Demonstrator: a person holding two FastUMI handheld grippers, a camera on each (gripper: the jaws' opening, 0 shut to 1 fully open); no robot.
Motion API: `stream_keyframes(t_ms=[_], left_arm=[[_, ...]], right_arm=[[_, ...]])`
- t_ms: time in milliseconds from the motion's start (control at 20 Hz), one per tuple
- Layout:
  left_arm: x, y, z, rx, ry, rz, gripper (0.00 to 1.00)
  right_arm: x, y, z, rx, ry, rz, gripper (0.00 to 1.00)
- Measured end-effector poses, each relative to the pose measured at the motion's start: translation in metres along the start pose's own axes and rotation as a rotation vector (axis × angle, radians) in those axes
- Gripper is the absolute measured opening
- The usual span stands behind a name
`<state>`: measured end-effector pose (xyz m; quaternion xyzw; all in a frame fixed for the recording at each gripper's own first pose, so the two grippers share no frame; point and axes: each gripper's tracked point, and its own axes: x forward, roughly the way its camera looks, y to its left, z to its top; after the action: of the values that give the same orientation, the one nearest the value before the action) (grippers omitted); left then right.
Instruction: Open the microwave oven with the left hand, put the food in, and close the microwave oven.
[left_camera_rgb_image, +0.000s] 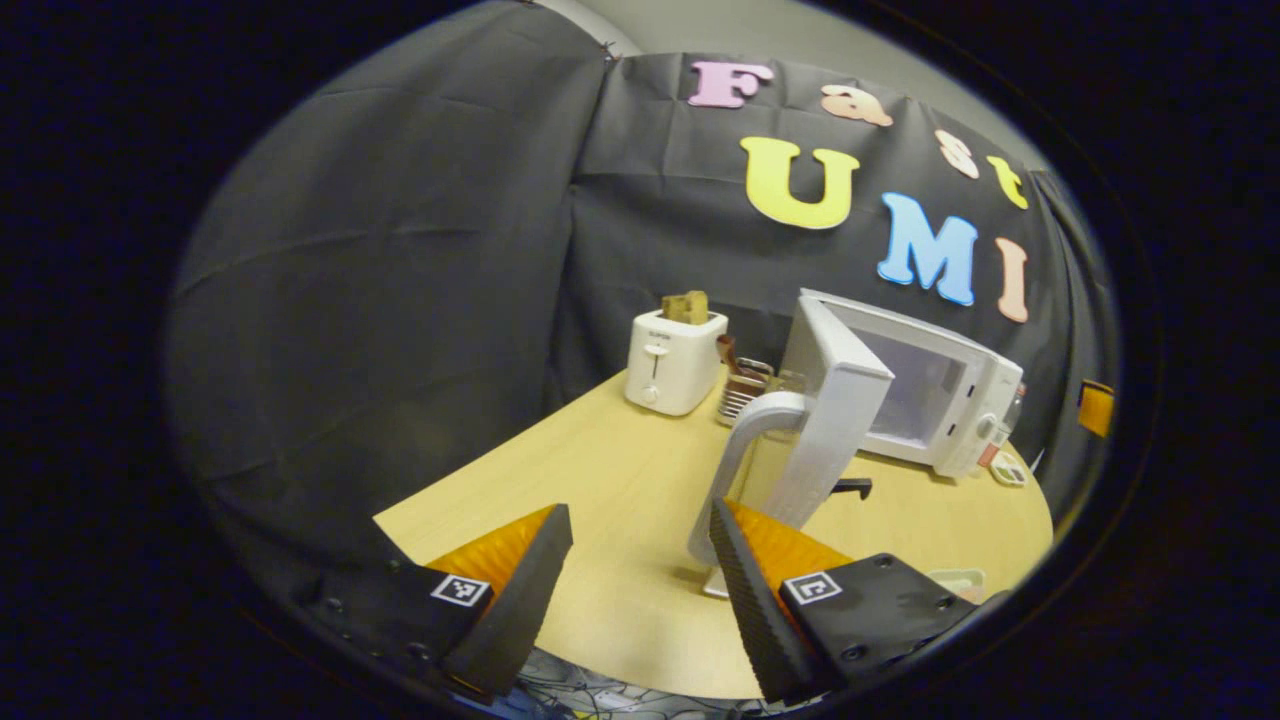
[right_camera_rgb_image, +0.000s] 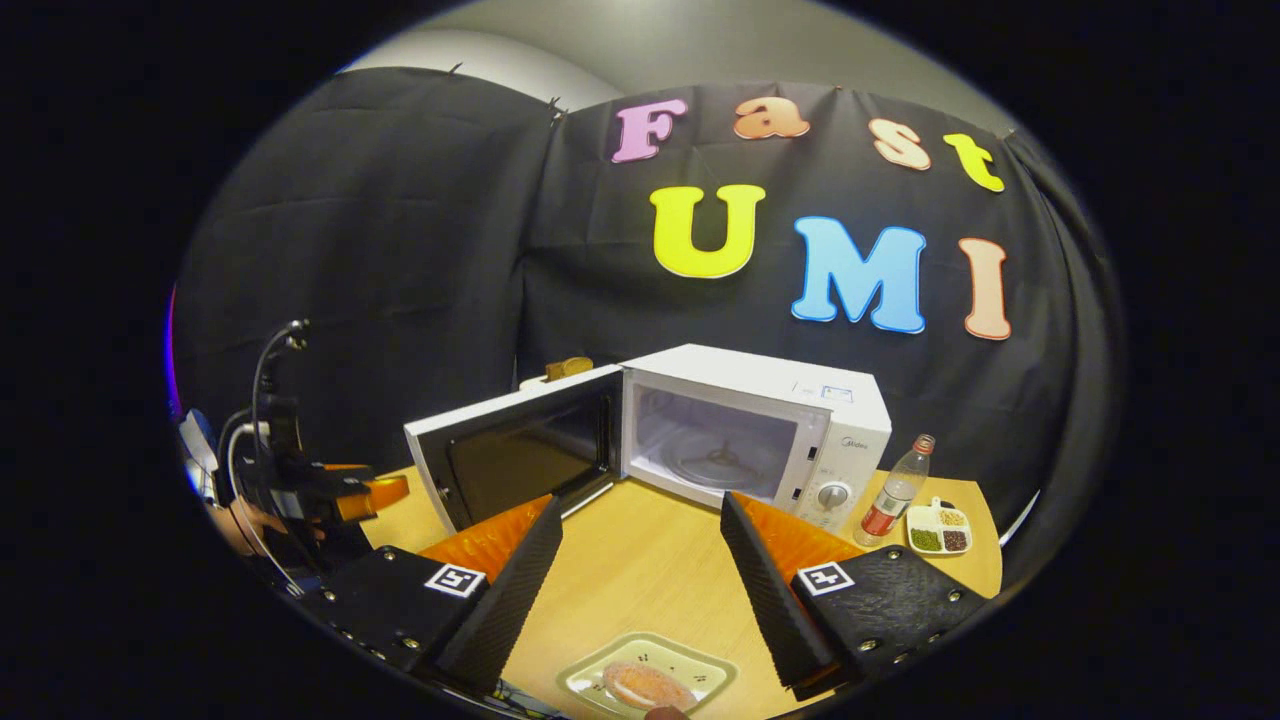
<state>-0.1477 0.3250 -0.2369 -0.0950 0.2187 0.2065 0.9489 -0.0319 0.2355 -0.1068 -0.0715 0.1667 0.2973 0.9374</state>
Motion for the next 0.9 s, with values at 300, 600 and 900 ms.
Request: stream_keyframes(t_ms=[300, 600, 900], left_arm=[[-0.049, 0.032, 0.017, -0.019, -0.069, 0.108, 0.95], [-0.08, 0.038, 0.025, 0.014, -0.094, 0.197, 0.98], [-0.093, 0.048, 0.026, 0.024, -0.094, 0.258, 0.96]], right_arm=[[0.02, -0.006, -0.068, -0.191, 0.228, 0.125, 0.98], [0.028, 0.006, -0.128, -0.329, 0.374, 0.291, 0.98], [0.02, 0.007, -0.189, -0.445, 0.533, 0.383, 0.98]])
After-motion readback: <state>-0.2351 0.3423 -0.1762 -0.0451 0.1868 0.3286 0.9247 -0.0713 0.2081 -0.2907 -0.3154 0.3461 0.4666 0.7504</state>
